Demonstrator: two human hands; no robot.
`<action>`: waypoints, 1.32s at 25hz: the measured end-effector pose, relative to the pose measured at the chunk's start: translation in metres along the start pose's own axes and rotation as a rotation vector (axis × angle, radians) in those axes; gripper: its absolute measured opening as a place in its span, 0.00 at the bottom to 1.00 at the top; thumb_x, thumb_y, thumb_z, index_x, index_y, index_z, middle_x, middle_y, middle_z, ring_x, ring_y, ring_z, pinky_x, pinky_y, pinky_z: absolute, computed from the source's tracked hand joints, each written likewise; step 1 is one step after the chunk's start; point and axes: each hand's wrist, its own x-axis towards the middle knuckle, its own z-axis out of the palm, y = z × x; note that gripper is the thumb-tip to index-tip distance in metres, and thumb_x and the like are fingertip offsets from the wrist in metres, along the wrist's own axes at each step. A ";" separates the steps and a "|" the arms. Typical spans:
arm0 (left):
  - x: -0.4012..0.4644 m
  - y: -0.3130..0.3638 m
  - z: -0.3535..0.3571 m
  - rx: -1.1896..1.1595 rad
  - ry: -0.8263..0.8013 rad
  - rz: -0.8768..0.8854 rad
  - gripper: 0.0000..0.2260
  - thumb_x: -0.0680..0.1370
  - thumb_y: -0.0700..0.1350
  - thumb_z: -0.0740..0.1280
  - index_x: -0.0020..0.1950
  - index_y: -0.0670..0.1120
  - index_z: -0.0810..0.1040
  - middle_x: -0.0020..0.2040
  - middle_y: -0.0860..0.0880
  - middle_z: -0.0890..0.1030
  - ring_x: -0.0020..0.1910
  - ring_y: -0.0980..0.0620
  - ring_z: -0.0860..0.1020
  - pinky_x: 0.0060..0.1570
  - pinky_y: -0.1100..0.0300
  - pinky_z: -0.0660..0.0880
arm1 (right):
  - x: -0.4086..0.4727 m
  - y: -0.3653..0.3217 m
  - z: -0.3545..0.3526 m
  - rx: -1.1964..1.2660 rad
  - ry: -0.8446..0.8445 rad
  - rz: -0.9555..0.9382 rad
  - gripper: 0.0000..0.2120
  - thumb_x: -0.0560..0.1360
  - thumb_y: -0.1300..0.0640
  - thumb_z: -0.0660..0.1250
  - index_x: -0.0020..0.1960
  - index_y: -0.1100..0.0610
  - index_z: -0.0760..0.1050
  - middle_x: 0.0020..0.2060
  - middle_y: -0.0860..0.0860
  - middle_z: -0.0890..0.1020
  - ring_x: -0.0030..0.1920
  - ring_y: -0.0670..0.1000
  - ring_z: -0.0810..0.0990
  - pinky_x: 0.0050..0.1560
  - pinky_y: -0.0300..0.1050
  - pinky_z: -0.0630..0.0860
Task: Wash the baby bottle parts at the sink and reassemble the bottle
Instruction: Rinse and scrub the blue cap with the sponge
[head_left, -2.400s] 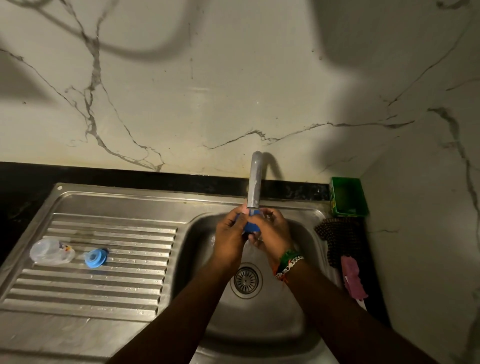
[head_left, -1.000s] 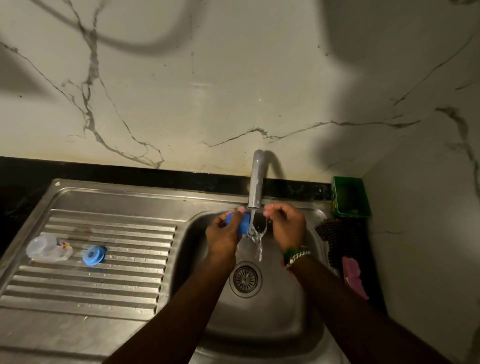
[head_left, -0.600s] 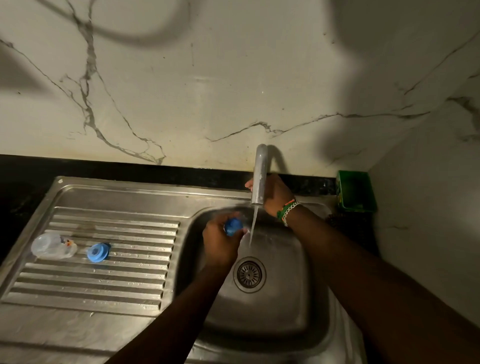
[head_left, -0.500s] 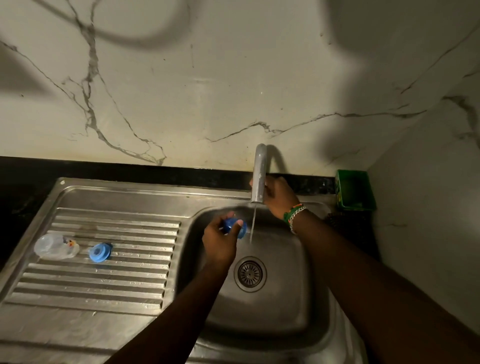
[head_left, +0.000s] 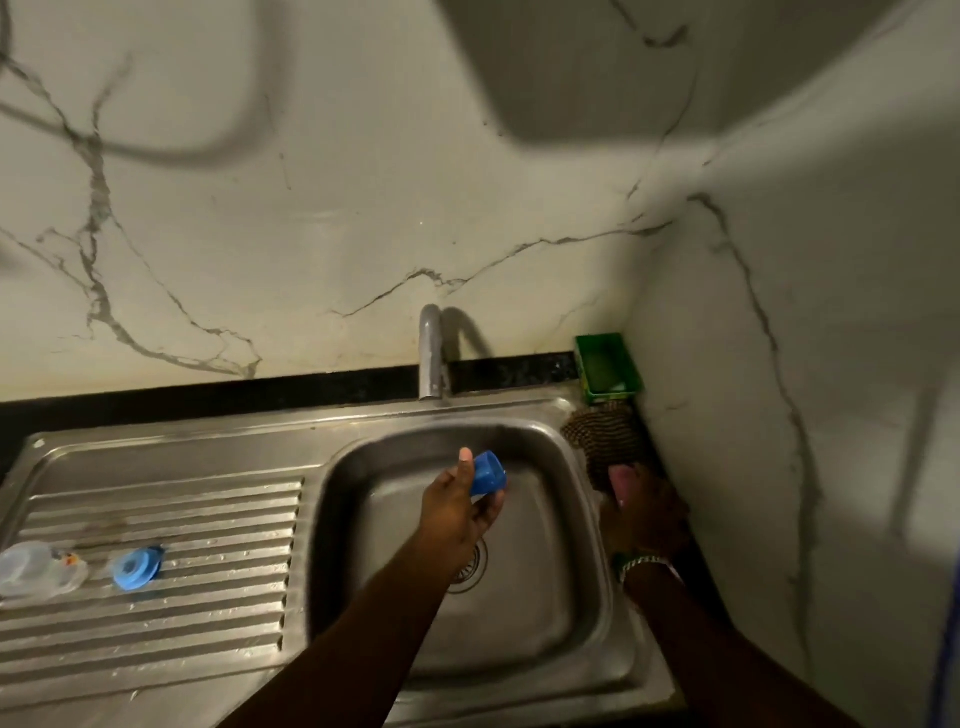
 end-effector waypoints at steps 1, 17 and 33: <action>-0.005 -0.004 0.004 0.028 -0.019 0.010 0.17 0.78 0.52 0.71 0.59 0.41 0.77 0.60 0.36 0.80 0.55 0.40 0.83 0.39 0.57 0.82 | 0.006 0.025 0.006 -0.040 -0.050 -0.022 0.31 0.73 0.35 0.61 0.74 0.42 0.67 0.70 0.55 0.74 0.68 0.63 0.72 0.68 0.63 0.68; -0.114 0.031 0.012 0.295 -0.163 0.371 0.15 0.79 0.51 0.68 0.56 0.41 0.82 0.44 0.42 0.86 0.39 0.48 0.81 0.36 0.60 0.79 | -0.118 -0.123 -0.129 0.082 -0.189 -1.082 0.12 0.78 0.55 0.67 0.60 0.45 0.79 0.54 0.45 0.75 0.50 0.50 0.77 0.47 0.47 0.77; -0.156 0.045 0.003 0.338 -0.184 0.540 0.14 0.78 0.49 0.69 0.60 0.43 0.83 0.52 0.41 0.86 0.44 0.48 0.83 0.42 0.57 0.81 | -0.134 -0.137 -0.151 0.406 -0.115 -1.053 0.09 0.75 0.44 0.71 0.44 0.48 0.83 0.39 0.44 0.79 0.39 0.44 0.78 0.40 0.52 0.78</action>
